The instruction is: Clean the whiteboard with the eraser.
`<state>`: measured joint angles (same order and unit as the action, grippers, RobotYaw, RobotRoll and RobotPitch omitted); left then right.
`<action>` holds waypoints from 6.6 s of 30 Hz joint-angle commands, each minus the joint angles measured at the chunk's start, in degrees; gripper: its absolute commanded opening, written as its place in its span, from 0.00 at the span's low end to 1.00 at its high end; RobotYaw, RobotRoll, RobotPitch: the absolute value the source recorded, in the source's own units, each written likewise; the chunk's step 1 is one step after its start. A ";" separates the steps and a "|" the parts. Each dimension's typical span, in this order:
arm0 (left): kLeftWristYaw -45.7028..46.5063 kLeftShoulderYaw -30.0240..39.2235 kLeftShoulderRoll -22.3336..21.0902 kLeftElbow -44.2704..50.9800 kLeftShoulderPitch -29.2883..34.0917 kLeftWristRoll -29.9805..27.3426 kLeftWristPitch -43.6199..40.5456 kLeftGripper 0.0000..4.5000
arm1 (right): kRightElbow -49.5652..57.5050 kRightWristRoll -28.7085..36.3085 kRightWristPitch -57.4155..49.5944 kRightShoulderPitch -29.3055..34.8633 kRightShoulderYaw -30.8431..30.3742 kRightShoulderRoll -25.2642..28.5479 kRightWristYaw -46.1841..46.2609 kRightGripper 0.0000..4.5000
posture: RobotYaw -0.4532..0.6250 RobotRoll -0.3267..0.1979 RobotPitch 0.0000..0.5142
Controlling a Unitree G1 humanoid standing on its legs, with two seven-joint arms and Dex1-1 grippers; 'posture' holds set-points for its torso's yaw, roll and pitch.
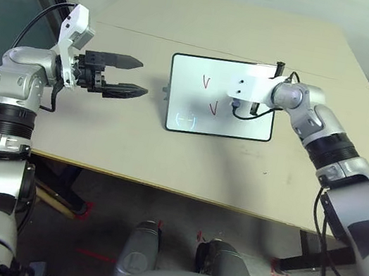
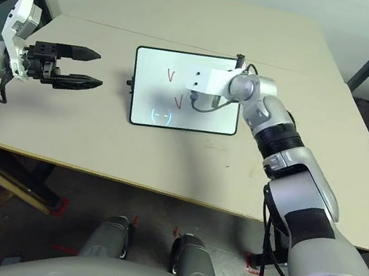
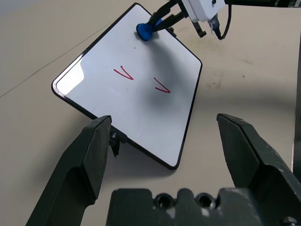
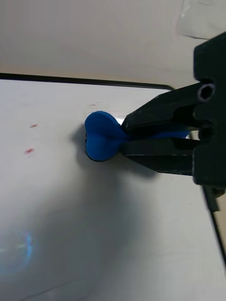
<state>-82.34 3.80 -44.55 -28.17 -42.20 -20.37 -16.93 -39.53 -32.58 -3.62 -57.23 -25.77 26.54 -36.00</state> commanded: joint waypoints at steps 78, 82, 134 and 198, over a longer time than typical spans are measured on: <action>-0.65 -1.00 1.77 -3.67 -2.37 0.78 2.28 1.00 | 25.06 -0.09 -12.32 16.19 -3.10 -2.22 -8.81 0.00 | 0.62 0.62 0.00; -0.75 -1.10 1.78 -3.88 -2.63 0.86 2.32 1.00 | 24.74 0.26 -12.24 16.20 -2.38 -0.72 -8.59 0.00 | 0.62 0.62 0.00; -1.26 -1.89 2.28 -4.21 -3.59 1.24 1.91 1.00 | 19.48 0.17 -10.12 12.01 -2.12 -1.19 -7.95 0.00 | 0.60 0.62 0.00; -0.92 -1.85 2.31 -5.00 -3.82 1.20 2.91 1.00 | 14.07 -0.66 -7.40 8.52 -3.08 -4.39 -5.42 0.00 | 0.61 0.62 0.00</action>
<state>-83.28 2.15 -42.25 -32.68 -46.18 -19.83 -14.44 -24.52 -32.93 -10.22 -48.87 -29.12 21.81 -41.79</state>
